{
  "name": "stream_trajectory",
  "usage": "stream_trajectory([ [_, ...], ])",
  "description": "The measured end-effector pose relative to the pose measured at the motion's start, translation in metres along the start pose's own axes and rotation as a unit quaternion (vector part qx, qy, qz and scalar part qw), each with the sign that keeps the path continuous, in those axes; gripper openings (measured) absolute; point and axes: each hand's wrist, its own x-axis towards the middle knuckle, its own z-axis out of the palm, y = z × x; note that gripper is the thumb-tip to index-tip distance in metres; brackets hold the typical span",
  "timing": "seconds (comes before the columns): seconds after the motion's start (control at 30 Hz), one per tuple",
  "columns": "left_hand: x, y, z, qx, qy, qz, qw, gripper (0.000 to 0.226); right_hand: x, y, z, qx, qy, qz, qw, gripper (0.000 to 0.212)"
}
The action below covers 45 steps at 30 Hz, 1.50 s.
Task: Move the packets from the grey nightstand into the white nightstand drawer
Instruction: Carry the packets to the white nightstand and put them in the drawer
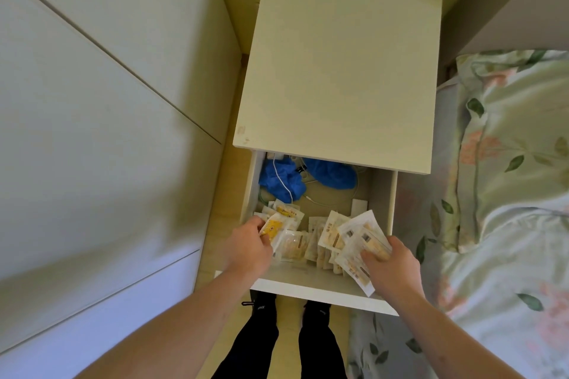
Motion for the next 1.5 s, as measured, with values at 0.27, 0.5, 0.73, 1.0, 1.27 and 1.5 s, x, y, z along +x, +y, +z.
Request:
stream_trajectory([
  [0.27,0.029,-0.001,0.026,0.161,-0.078,0.044,0.983,0.023,0.022,-0.005,0.0,-0.069,-0.027,-0.038,0.997,0.026],
  [0.5,0.04,-0.004,0.031,0.242,-0.115,0.034,0.963,0.016,0.037,-0.003,-0.004,-0.182,-0.077,-0.06,0.978,0.027],
  [0.73,0.041,-0.004,0.023,0.117,-0.094,0.003,0.989,0.035,0.037,-0.006,0.003,-0.245,-0.095,-0.04,0.964,0.021],
  [1.0,0.027,0.006,0.029,0.095,-0.115,0.086,0.985,0.072,0.029,-0.005,0.012,-0.292,-0.094,-0.03,0.951,0.022],
  [1.27,0.021,0.009,0.03,0.035,-0.118,0.093,0.988,0.061,0.024,-0.003,0.011,-0.151,-0.051,0.057,0.986,0.024],
  [1.5,0.021,-0.001,0.023,0.052,-0.144,0.111,0.982,0.055,0.019,-0.004,0.009,-0.152,-0.052,0.055,0.985,0.024],
])
